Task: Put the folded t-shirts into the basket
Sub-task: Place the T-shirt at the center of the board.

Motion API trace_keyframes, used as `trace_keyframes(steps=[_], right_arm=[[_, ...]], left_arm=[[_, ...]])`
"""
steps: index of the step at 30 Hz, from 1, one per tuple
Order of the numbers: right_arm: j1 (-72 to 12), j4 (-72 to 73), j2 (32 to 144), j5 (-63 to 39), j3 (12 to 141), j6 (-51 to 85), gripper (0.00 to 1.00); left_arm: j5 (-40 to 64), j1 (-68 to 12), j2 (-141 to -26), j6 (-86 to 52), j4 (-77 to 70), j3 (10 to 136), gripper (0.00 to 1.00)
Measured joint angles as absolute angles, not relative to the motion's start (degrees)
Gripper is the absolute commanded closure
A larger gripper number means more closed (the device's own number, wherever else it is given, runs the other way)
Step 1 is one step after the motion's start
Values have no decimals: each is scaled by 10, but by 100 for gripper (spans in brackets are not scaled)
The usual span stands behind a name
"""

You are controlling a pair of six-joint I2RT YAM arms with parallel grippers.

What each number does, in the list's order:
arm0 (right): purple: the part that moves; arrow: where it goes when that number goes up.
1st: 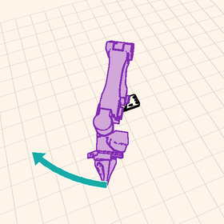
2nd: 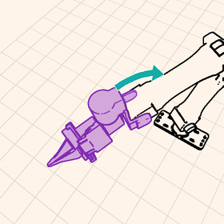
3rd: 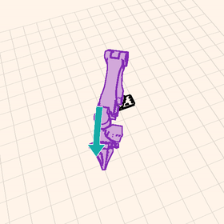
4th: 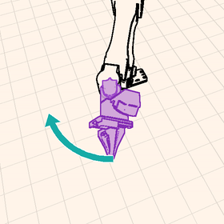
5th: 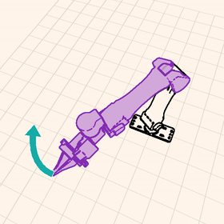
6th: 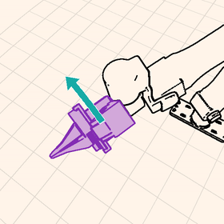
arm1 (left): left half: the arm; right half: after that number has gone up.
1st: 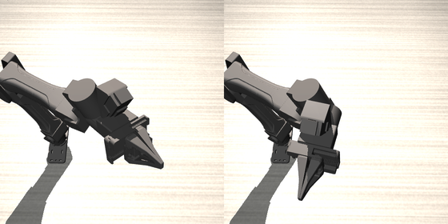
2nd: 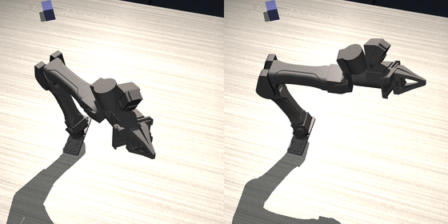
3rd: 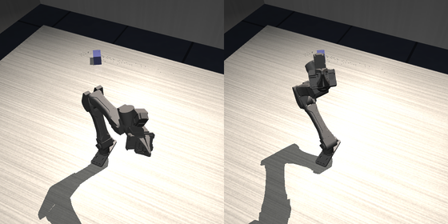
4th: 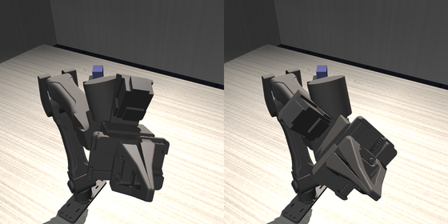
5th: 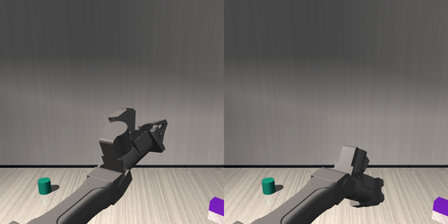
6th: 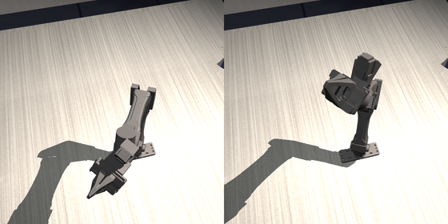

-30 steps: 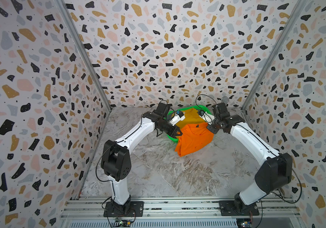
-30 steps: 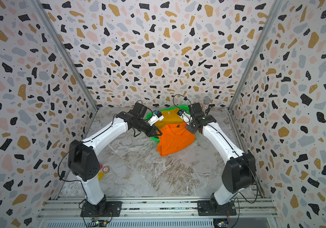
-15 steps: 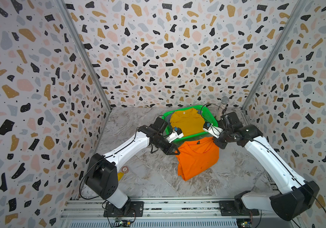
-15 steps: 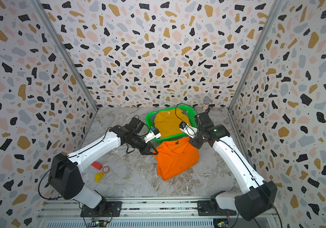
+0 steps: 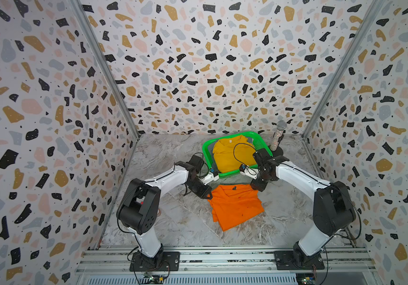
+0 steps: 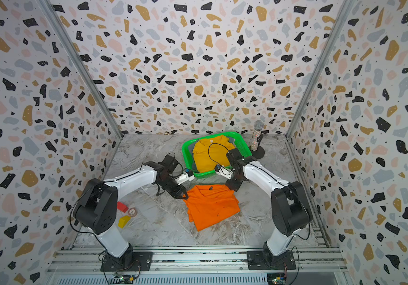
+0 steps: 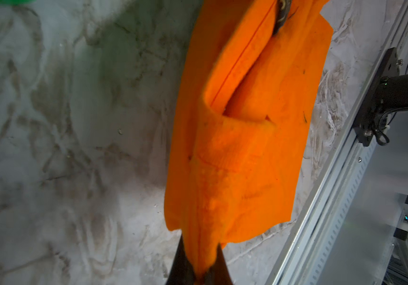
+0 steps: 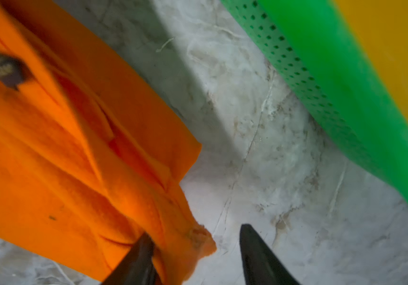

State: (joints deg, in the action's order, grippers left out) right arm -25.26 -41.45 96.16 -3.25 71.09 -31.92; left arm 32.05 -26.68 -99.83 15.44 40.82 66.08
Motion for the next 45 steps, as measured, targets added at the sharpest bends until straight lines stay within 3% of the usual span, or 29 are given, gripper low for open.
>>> trace_keyframes(steps=[10,20,31,45], right_arm=[[-253,-324,955,-47,683,-306,19],[-250,-314,902,-205,684,-307,12],[-248,-293,982,-109,653,-309,14],[-259,-294,1064,-93,686,-320,16]], left_arm=[[281,-266,-1022,170,380,646,100],[245,-263,-1025,169,379,646,100],[230,-263,-1044,169,388,648,99],[229,-263,-1044,173,401,655,99]])
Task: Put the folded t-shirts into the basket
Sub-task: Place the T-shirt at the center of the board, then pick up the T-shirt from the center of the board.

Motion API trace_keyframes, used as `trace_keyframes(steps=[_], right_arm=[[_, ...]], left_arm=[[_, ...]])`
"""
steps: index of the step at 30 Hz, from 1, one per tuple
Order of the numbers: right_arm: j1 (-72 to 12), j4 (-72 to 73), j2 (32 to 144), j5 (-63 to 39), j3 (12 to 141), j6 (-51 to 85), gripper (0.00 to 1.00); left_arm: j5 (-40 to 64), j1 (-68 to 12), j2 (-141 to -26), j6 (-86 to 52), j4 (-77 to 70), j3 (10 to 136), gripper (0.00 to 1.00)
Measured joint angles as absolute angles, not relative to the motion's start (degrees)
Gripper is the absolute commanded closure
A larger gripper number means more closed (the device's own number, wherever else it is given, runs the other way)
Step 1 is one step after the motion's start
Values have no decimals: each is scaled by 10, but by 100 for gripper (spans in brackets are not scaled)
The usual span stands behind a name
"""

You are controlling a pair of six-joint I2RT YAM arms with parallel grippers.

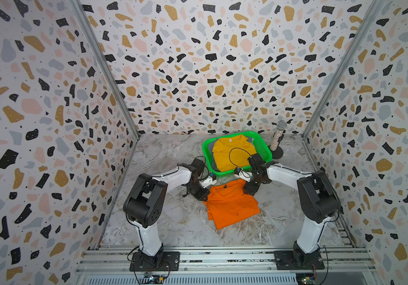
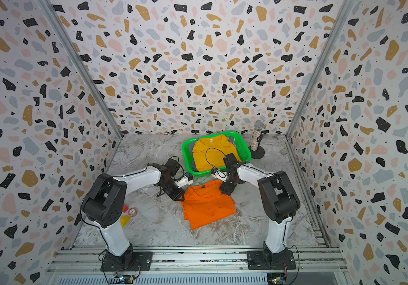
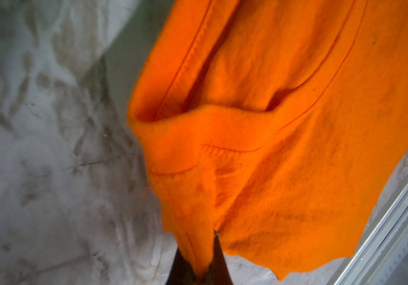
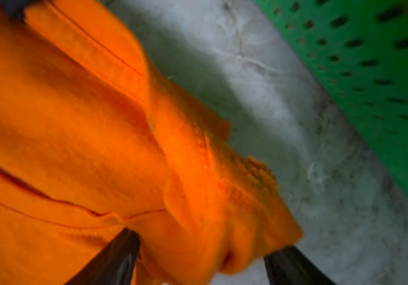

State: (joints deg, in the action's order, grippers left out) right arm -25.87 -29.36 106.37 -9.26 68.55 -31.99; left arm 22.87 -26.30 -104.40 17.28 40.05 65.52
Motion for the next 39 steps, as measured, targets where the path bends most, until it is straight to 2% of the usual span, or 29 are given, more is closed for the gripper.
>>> trace_keyframes(steps=[7,14,18,20,28,32,39], right_arm=[[-260,-323,1092,-114,720,-344,20],[-264,-338,1094,-142,721,-386,33],[-271,-356,1098,-160,721,-405,44],[-274,-360,1100,-164,722,-409,53],[-280,-367,1099,-173,721,-392,100],[-282,-339,1074,-161,695,-371,100],[-283,-312,960,-144,651,-338,100]], left_arm=[[225,-263,-1044,176,408,655,99],[224,-262,-1044,185,410,655,99],[221,-262,-1044,188,411,655,99],[221,-262,-1044,189,412,655,99],[221,-261,-1042,189,411,649,100],[227,-261,-1038,192,411,648,100],[269,-260,-975,204,418,656,100]])
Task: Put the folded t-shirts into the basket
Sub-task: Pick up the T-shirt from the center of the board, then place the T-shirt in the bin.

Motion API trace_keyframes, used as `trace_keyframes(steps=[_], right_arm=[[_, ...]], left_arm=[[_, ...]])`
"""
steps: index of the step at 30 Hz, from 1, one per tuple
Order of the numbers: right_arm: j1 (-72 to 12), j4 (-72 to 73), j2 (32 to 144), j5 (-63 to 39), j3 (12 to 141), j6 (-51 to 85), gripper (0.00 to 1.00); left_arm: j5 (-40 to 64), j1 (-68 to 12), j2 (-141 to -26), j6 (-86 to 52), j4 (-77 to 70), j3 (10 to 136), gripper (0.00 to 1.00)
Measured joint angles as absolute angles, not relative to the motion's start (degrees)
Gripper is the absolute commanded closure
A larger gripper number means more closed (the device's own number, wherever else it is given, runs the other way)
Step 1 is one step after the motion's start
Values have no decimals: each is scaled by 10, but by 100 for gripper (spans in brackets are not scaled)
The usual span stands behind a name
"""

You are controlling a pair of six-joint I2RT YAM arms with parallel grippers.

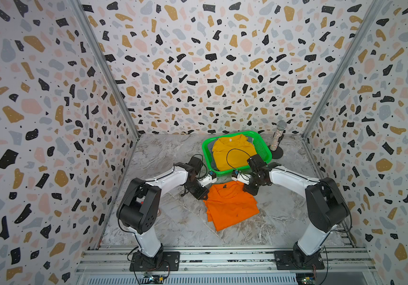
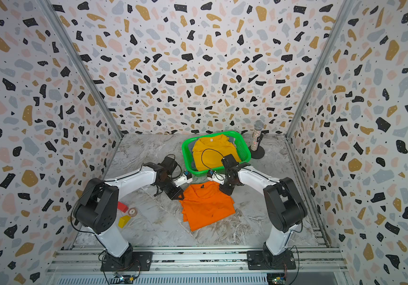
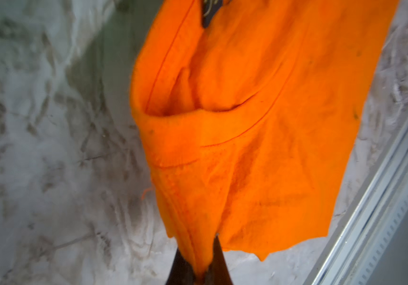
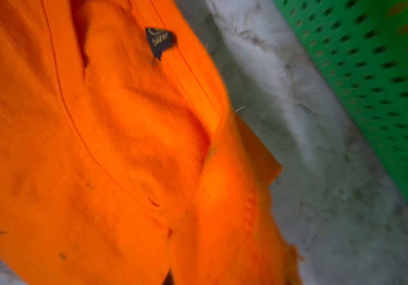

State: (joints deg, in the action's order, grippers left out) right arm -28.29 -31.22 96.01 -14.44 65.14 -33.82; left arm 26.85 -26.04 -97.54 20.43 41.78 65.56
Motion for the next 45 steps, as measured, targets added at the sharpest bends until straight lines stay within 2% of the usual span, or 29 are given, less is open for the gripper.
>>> trace_keyframes(steps=[8,19,25,34,45], right_arm=[[-277,-314,848,-95,661,-332,100],[-228,-335,846,-22,771,-320,100],[-198,-341,917,7,868,-317,100],[-179,-361,1091,33,1025,-317,100],[-179,-387,1234,41,1130,-317,100]], left_arm=[[313,-260,-939,209,427,746,100],[320,-260,-991,204,445,952,100],[294,-260,-1086,199,459,1101,100],[258,-235,-1262,167,485,1314,100],[231,-208,-1345,151,482,1335,100]])
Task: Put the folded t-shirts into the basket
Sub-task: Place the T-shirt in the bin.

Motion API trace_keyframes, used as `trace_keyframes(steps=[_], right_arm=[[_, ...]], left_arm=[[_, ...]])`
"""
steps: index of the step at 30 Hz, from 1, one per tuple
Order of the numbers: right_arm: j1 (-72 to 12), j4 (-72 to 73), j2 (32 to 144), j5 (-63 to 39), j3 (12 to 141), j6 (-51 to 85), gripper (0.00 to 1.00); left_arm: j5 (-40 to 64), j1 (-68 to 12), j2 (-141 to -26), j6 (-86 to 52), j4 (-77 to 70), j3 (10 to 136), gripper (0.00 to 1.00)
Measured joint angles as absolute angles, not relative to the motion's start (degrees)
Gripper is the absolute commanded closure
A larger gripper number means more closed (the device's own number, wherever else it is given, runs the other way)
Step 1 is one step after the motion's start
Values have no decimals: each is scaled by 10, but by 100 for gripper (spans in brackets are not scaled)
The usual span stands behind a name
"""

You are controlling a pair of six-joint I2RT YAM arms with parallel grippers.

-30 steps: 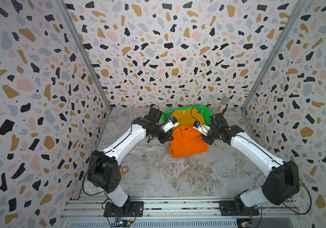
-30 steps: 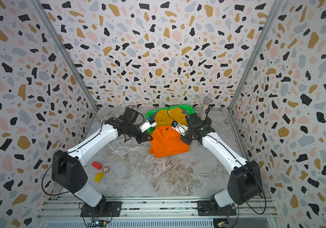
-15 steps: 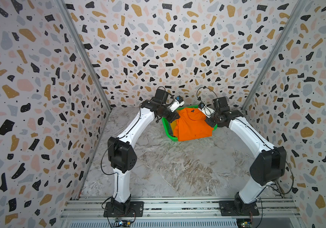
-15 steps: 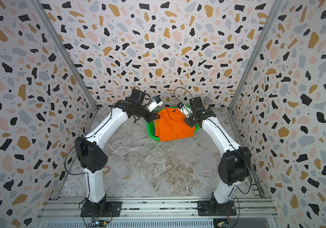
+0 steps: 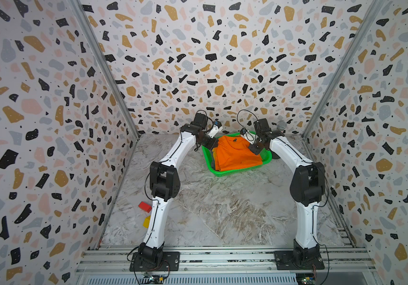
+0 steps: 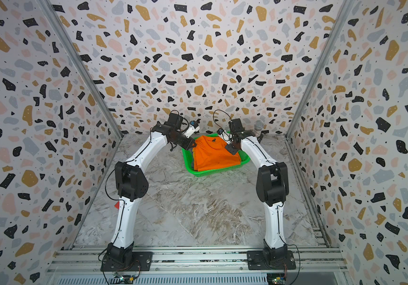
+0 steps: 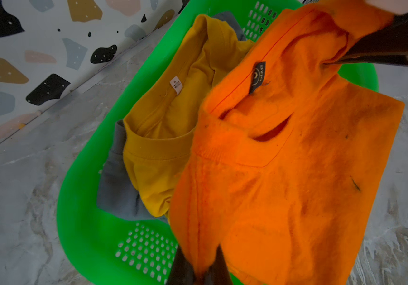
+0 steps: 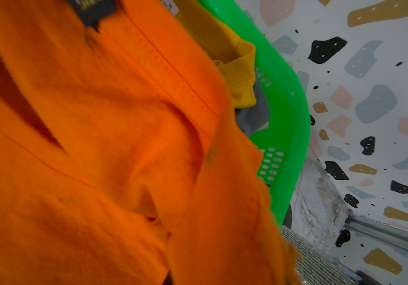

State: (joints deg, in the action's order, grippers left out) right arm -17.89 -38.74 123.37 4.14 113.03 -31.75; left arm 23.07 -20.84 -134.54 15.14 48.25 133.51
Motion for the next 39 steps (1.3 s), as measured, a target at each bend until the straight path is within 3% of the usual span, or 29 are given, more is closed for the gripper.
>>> trace_keyframes(steps=[13,20,24,30,39], right_arm=[[-180,-397,1357,85,1256,-348,99],[-182,-406,1395,100,1307,-364,79],[-181,-407,1395,113,1307,-374,58],[-180,-429,1383,113,1304,-383,32],[-179,-473,1284,104,1301,-390,17]], left_arm=[[197,-208,-1382,152,461,1335,100],[166,-208,-1385,156,442,1335,99],[153,-208,-1396,158,439,1335,77],[130,-207,-1397,160,446,1335,57],[70,-207,-1365,158,480,1335,30]])
